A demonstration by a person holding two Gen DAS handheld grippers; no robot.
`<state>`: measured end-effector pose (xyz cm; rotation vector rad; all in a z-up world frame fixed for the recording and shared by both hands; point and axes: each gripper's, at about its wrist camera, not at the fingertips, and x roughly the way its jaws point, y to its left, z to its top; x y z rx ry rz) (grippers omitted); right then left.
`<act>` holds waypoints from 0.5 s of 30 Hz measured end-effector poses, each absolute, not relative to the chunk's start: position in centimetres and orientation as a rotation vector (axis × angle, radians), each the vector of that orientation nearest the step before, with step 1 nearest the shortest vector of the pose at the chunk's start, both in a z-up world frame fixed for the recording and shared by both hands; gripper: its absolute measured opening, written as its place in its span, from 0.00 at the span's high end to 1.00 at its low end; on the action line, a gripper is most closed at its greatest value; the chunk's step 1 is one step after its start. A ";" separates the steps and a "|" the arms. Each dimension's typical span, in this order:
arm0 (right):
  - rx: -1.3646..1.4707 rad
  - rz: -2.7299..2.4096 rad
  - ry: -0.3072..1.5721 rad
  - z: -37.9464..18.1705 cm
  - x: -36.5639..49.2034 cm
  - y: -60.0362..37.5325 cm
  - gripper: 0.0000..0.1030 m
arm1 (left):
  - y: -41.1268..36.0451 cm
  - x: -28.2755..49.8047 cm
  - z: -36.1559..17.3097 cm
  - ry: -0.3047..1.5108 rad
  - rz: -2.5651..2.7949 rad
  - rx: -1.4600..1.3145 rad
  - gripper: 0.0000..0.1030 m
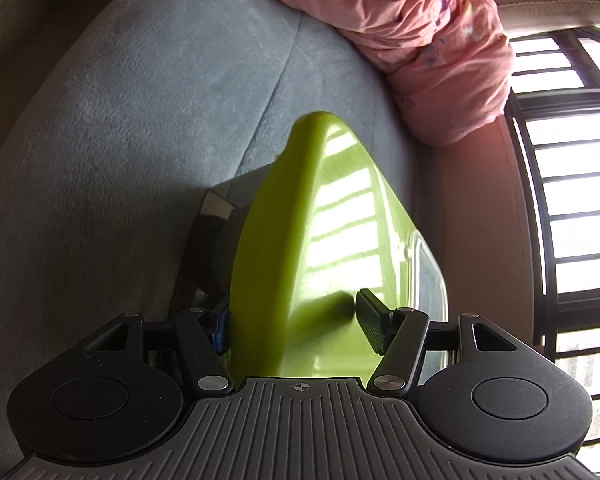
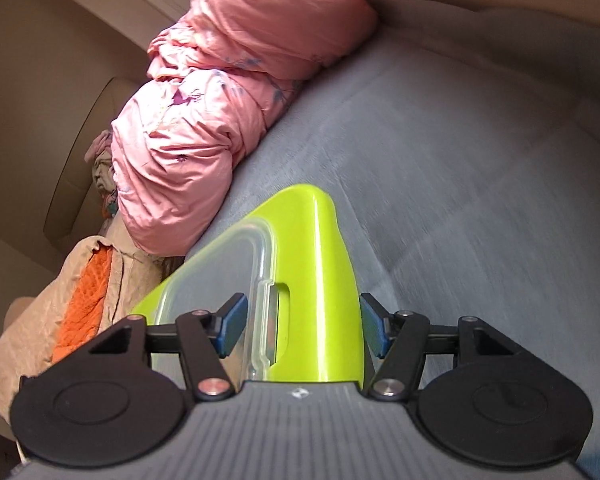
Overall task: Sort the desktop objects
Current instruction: 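Open both grippers and release the lid on the box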
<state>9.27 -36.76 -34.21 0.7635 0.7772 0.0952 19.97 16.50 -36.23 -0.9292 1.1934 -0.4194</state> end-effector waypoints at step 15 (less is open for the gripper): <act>0.820 0.067 0.819 -34.6 11.8 -36.0 0.36 | 19.6 20.6 -37.0 1.203 -0.355 -0.980 0.12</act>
